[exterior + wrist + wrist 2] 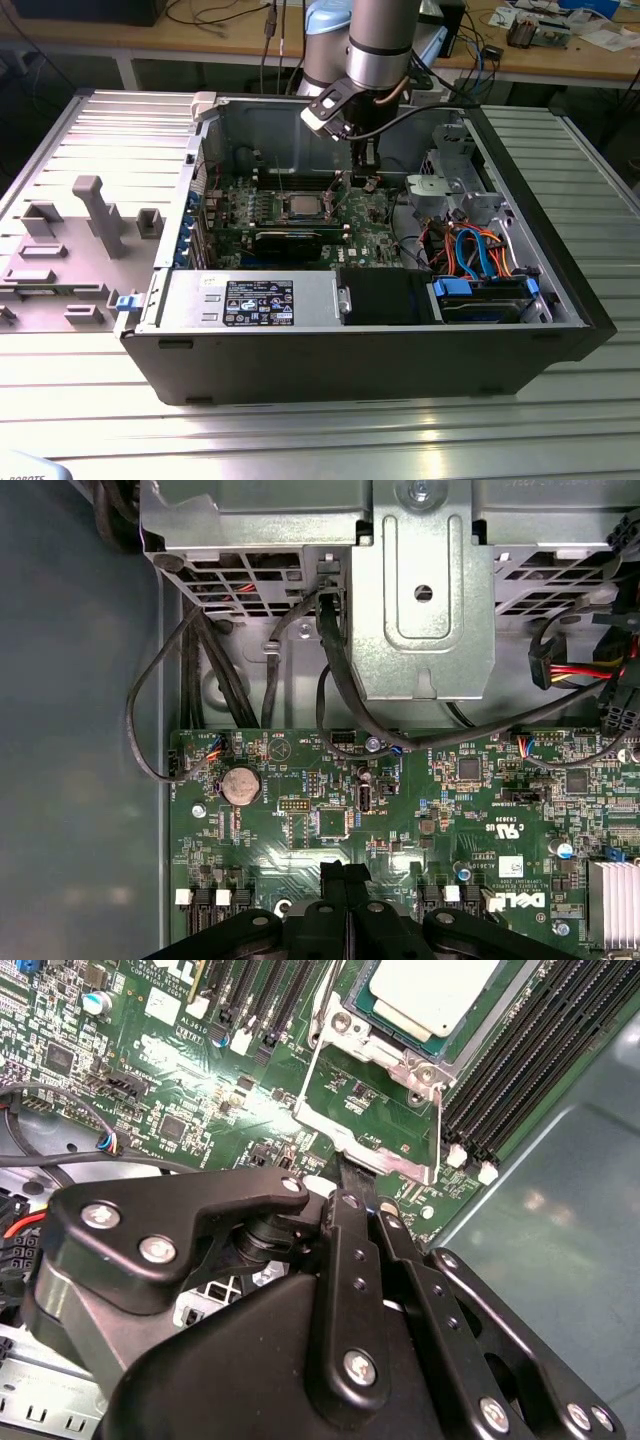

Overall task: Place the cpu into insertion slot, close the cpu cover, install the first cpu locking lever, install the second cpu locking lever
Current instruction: 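Close the cpu cover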

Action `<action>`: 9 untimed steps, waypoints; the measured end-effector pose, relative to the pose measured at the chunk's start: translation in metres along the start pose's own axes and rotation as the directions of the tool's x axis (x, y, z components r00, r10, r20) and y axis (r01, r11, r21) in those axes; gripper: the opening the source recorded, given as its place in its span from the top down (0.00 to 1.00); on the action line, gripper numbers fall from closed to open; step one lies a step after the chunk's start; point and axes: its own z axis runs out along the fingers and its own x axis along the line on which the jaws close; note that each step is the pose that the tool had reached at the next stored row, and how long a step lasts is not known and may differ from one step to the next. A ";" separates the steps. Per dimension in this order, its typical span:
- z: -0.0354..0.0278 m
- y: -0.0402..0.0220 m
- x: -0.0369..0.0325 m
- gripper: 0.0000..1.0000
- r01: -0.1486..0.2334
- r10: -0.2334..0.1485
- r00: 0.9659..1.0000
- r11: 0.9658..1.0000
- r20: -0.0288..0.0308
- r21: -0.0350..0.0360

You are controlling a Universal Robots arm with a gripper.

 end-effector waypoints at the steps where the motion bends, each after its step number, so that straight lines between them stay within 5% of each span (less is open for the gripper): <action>1: 0.0000 -0.0003 0.0000 0.89 0.000 0.000 1.000 1.000 0.000 0.000; 9: 0.0006 -0.0030 0.0000 0.89 0.000 0.000 1.000 1.000 0.000 0.000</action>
